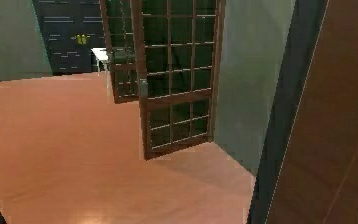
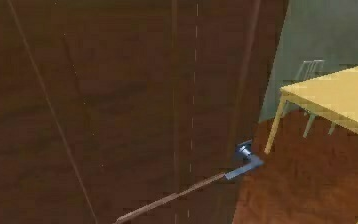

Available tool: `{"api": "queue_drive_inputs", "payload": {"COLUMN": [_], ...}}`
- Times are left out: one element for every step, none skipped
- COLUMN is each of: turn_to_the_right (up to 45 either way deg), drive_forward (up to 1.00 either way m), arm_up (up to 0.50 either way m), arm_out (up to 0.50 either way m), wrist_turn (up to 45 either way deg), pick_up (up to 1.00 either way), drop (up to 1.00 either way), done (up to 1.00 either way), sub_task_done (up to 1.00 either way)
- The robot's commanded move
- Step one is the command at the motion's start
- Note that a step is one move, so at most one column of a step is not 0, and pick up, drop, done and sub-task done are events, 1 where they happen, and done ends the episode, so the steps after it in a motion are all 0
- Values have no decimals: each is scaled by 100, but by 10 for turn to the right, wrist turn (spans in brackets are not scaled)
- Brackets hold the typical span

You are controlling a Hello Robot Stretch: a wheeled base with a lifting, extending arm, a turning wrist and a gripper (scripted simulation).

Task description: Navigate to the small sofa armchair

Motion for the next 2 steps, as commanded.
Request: {"api": "queue_drive_inputs", "payload": {"turn_to_the_right": [-300,0], "drive_forward": [0,100], "arm_up": [0,0], "arm_out": [0,0], "wrist_turn": [0,0], "pick_up": [0,0], "drop": [0,0], "done": [0,0], "sub_task_done": [0,0]}}
